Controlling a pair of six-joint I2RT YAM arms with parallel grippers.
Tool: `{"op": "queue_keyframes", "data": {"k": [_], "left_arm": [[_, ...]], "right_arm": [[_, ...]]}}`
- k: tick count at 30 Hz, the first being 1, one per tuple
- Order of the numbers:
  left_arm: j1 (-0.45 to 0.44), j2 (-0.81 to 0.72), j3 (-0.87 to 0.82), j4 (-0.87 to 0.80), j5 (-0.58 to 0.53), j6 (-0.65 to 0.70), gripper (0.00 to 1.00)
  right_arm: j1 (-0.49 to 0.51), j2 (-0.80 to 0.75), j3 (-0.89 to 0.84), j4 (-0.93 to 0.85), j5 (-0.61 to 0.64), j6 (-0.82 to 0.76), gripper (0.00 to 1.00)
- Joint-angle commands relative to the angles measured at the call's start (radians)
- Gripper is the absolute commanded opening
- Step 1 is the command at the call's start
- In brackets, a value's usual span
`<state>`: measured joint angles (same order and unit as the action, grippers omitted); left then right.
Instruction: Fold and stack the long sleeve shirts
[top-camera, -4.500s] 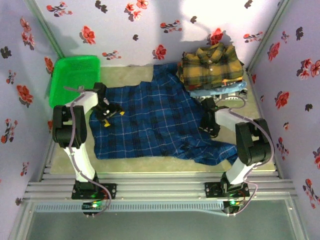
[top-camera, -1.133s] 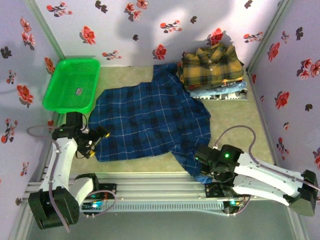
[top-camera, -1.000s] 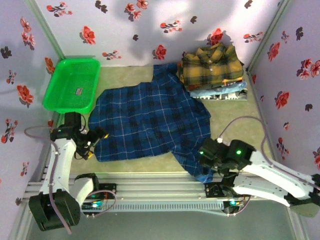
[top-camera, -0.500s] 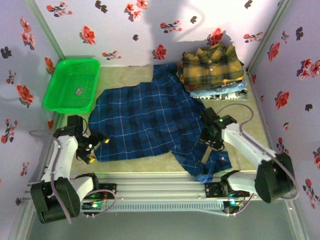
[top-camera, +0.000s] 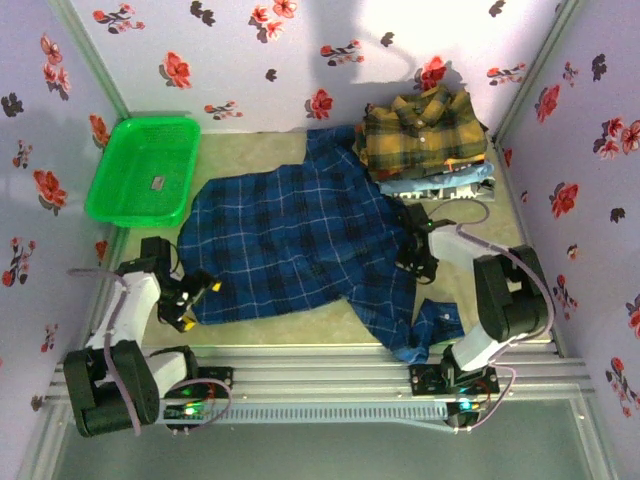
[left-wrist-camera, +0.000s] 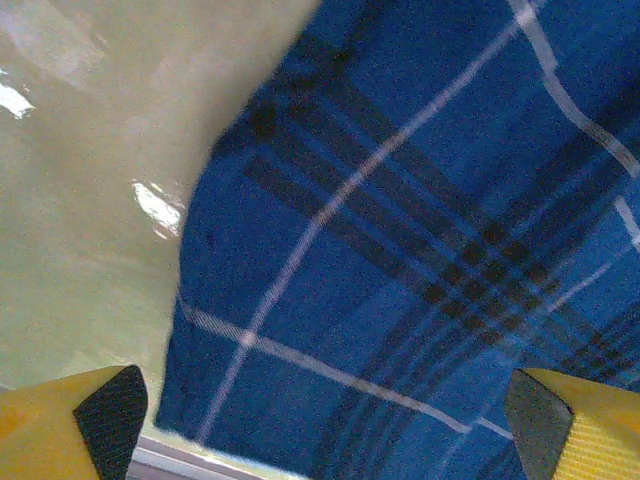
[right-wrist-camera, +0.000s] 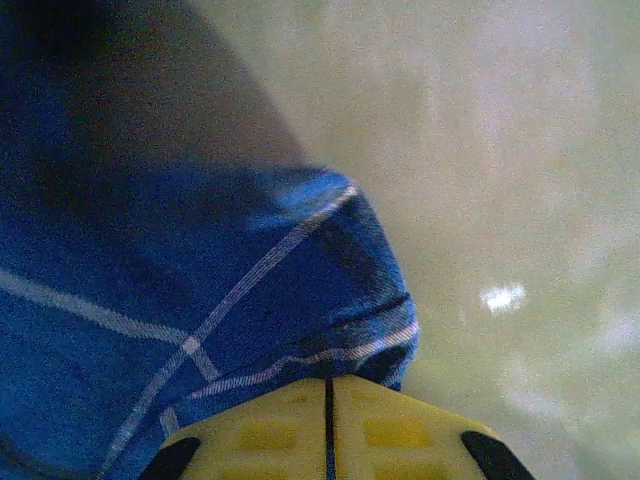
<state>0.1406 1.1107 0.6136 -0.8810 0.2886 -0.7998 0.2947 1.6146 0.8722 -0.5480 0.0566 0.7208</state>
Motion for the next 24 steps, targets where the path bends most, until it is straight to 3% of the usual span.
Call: {"op": "queue_keyframes", "data": {"k": [1,6,12,17,24], "left_arm": [[0.010,0.038,-0.011,0.062,-0.006,-0.015,0.94],[0.013,0.090,0.008,0.098,-0.049,0.012,0.94],[0.019,0.023,0.066,0.032,-0.030,0.018,0.96],[0.015,-0.109,0.082,-0.122,0.030,0.004,0.97],[-0.016,-0.226,-0.001,-0.233,0.028,-0.027,0.94]], "right_arm": [[-0.034,0.079,0.048,0.122,0.040,-0.033,0.10],[-0.048,0.114,0.112,0.210,0.067,-0.092,0.14],[-0.057,-0.017,0.103,0.091,0.039,-0.191,0.56],[-0.067,-0.186,0.053,-0.092,0.029,-0.229,0.63],[-0.072,-0.228,-0.072,-0.147,-0.051,-0.190,0.56]]}}
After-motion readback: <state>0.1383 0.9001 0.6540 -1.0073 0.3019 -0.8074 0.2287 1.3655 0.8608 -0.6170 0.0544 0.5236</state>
